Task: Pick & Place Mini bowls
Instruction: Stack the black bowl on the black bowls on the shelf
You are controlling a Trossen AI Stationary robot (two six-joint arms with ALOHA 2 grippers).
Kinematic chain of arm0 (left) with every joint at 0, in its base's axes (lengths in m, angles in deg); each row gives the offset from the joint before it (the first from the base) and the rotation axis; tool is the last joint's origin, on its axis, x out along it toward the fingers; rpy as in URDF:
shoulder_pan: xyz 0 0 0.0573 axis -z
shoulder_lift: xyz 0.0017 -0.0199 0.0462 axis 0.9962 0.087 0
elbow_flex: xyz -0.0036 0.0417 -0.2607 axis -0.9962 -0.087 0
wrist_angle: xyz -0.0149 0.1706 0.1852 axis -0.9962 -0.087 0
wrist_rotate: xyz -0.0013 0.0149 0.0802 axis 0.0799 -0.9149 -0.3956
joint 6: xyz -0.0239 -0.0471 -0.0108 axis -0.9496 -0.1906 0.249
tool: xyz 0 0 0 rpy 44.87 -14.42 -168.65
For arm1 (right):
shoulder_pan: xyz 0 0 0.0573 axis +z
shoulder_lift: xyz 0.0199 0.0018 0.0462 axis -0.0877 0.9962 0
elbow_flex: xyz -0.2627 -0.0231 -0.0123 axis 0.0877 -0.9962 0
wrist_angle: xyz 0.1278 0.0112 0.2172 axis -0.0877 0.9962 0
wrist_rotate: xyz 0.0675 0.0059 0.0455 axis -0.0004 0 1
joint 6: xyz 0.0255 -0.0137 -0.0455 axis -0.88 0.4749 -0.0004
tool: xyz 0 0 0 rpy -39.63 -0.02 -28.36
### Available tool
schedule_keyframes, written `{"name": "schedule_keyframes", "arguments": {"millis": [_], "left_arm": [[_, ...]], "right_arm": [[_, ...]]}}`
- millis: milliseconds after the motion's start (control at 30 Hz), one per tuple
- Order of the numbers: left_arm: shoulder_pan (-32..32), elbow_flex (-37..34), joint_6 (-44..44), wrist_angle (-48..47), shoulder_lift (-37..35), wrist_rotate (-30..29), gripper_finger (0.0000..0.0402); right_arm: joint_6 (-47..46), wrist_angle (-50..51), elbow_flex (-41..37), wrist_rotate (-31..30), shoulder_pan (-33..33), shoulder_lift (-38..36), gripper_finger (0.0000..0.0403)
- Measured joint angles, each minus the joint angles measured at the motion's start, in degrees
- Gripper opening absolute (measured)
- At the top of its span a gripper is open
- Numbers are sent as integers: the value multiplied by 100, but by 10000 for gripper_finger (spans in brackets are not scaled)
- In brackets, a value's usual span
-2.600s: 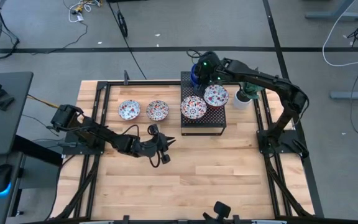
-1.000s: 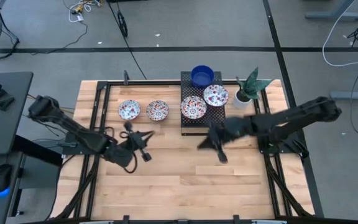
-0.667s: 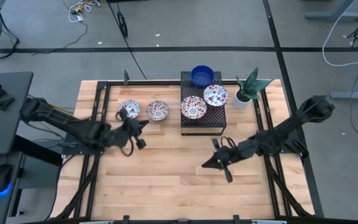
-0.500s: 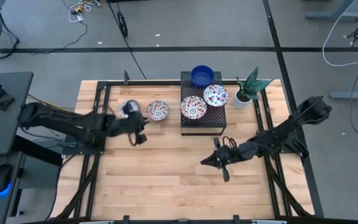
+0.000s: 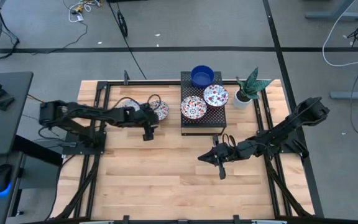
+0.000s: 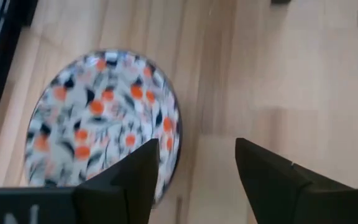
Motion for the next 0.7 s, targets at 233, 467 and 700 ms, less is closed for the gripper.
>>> {"name": "schedule_keyframes", "arguments": {"millis": [233, 467, 700], "left_arm": [[2, 0, 27, 703, 553, -246, 176], [2, 2, -309, 821, 669, -400, 129], [12, 2, -412, 881, 664, -522, 58]], "right_arm": [[-10, -48, 0, 0, 0, 1, 15], [1, -88, 0, 0, 0, 0, 15], [5, -86, 0, 2, 0, 2, 15]]}}
